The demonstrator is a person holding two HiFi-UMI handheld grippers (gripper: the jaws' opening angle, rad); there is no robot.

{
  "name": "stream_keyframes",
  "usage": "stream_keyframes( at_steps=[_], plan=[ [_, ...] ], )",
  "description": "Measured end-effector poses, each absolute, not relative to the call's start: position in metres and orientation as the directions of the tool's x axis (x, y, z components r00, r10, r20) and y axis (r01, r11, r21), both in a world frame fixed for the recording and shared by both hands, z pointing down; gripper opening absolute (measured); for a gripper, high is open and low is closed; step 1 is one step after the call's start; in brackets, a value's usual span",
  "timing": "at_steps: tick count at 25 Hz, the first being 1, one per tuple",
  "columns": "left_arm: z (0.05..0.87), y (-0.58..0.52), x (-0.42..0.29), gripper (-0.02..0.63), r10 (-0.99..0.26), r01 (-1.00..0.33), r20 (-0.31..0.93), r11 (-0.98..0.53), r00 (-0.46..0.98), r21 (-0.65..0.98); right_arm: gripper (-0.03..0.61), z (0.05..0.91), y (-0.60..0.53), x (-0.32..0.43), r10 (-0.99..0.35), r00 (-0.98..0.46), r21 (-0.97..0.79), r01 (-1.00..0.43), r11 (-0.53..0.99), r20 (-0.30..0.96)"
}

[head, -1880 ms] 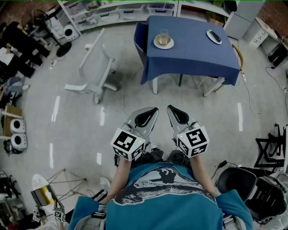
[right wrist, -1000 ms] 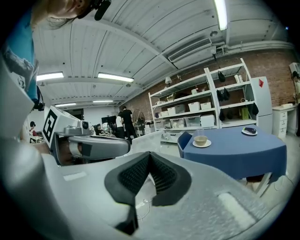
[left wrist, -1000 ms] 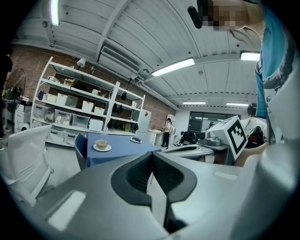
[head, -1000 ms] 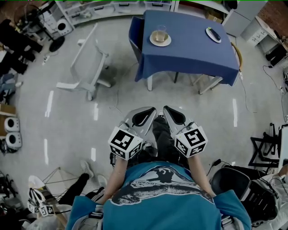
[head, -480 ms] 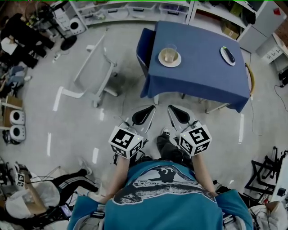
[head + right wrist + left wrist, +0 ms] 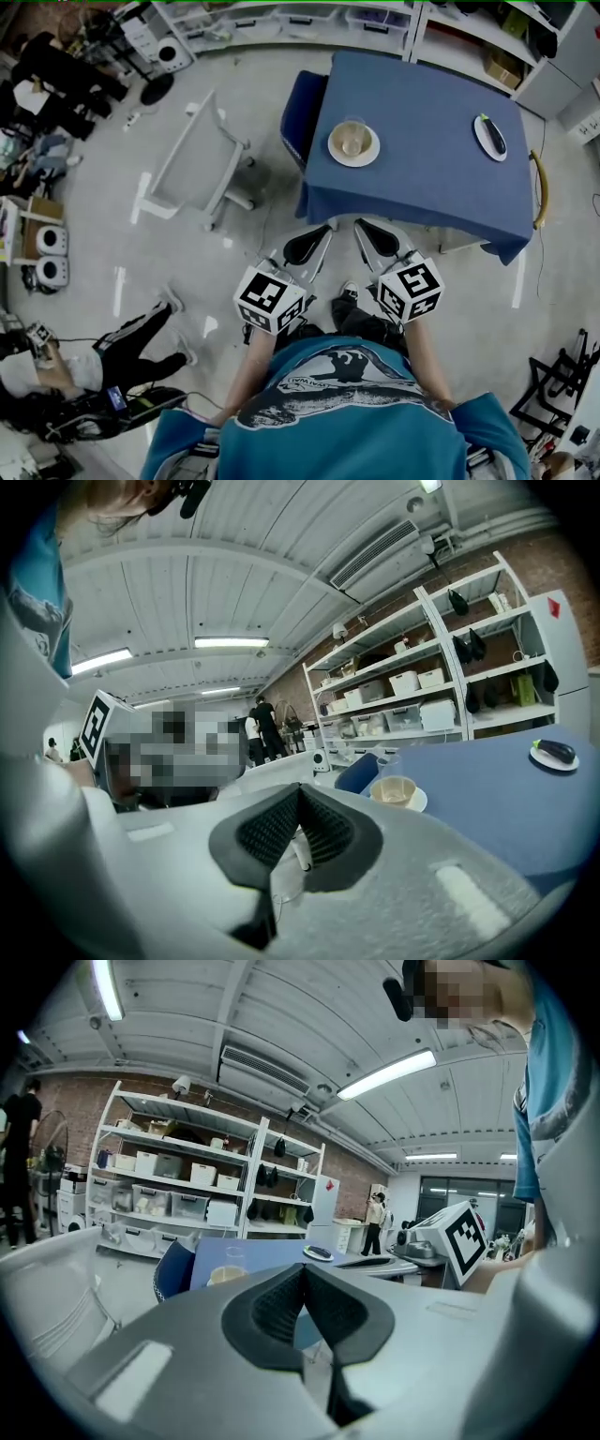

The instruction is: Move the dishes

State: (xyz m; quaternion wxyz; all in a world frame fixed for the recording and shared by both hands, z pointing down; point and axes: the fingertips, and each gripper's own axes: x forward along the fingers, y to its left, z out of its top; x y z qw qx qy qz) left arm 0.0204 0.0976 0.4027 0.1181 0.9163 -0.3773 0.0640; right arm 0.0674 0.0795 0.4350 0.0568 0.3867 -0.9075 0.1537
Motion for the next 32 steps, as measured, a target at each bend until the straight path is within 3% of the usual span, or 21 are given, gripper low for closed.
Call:
stream_keyframes(
  at_steps=[14,25,32],
  plan=[
    [0.406,0.064,0.073,0.014,-0.652,-0.695,0.25,-0.7,0.716,0.167,0.002,0.446,0.043,0.111,-0.687,-0.698,-0.286,-0.713,0.64,0.203],
    [0.415,0.052,0.06,0.014,-0.665,-0.728,0.311,-0.666,0.679,0.165,0.002,0.458,0.029,0.123,-0.698,-0.681,-0.331,-0.726,0.603,0.223],
    [0.415,0.017,0.036,0.014,-0.638,-0.696,0.29,-0.696,0.713,0.18,0.002,0.462,-0.005,0.115,-0.75,-0.618,-0.314,-0.779,0.543,0.237]
  ],
)
